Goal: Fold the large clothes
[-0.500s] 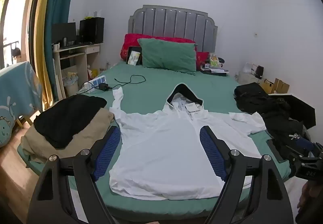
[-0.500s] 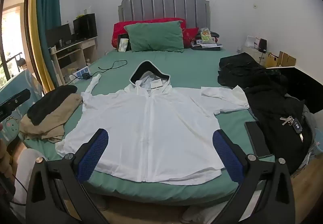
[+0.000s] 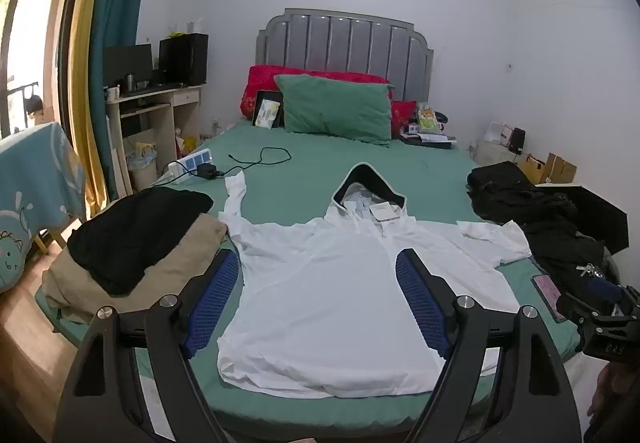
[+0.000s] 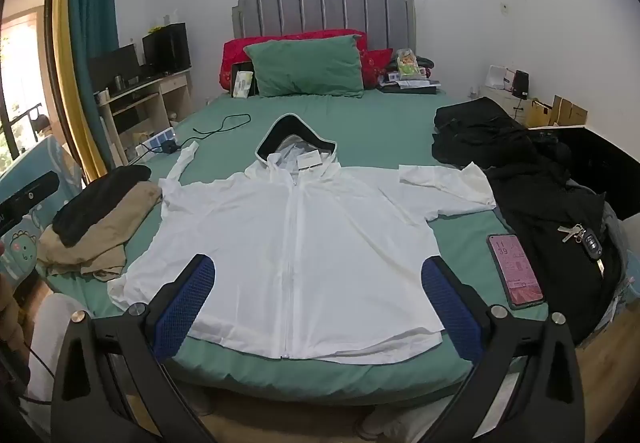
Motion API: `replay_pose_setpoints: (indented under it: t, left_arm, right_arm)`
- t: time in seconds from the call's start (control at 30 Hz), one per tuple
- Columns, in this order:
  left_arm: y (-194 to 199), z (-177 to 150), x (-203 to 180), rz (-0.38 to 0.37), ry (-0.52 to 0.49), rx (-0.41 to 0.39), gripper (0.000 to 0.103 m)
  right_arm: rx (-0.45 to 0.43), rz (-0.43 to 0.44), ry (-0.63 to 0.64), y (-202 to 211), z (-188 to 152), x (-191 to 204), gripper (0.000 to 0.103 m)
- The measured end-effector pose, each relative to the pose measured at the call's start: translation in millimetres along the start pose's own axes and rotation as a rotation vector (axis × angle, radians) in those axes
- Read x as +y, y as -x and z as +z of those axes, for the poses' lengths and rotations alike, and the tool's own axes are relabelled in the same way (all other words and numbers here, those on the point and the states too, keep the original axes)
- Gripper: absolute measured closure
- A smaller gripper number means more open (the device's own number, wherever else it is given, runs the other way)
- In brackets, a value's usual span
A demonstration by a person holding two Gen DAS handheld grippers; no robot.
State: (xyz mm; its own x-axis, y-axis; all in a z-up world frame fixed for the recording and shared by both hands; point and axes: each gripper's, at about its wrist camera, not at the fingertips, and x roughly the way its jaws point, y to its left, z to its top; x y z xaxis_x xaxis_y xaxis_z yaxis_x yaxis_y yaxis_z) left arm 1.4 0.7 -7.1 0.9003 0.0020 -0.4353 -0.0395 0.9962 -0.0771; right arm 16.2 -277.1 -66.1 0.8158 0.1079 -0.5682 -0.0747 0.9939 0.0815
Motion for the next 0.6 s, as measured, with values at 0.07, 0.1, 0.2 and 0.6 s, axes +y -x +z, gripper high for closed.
replay_pose_setpoints:
  t: [0.07, 0.1, 0.2, 0.6]
  left_arm:
    - [0.0, -0.5, 0.0, 0.0, 0.0, -0.001, 0.019]
    - [-0.6, -3.9, -1.5, -0.001, -0.001, -0.002, 0.019]
    - [-1.0, -4.7, -1.7, 0.001, -0.001, -0.002, 0.019]
    - [-4.7, -6.7, -1.9, 0.0, -0.002, 0.007, 0.019]
  right_arm:
    - [0.003, 0.0, 0.002, -0.6, 0.7, 0.7, 0.001]
    - [0.002, 0.0, 0.001, 0.0, 1.0, 0.8, 0.001]
    - [0.003, -0.002, 0.005, 0.2, 1.6, 2.0, 0.001]
    - [0.006, -0.005, 0.001, -4.1, -1.9, 2.2, 0.001]
